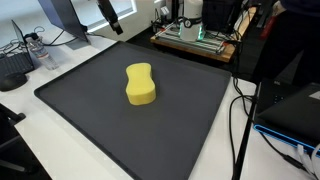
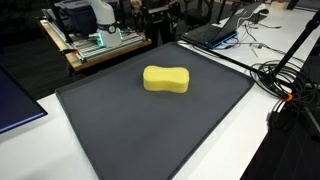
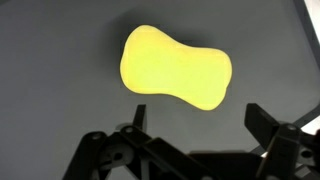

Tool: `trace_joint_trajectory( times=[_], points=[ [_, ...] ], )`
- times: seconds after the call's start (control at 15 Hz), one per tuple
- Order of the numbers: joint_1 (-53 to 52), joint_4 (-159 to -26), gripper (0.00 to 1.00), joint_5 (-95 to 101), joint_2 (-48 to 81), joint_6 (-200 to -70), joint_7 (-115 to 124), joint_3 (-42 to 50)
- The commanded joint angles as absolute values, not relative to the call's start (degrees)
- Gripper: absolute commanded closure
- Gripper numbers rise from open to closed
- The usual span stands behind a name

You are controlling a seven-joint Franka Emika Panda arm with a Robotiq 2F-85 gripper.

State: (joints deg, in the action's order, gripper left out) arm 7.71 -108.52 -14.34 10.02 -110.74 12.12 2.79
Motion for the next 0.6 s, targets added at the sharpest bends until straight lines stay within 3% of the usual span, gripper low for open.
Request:
trace_joint_trajectory(
  times=[0.0,0.27,0.33,0.53],
  points=[
    [5.77,-121.87,0.0,-11.93,-0.7,-118.39,4.85,3.07],
    [5.0,-128.12,0.0,-10.91,-5.93,-124.53,-5.06,3.22],
    [4.99,-123.48,0.0,-11.59,-1.94,-121.29,-0.54,3.32],
    [4.89,-126.18,0.0,-11.47,-4.33,-123.0,-3.8,3.42]
  ],
)
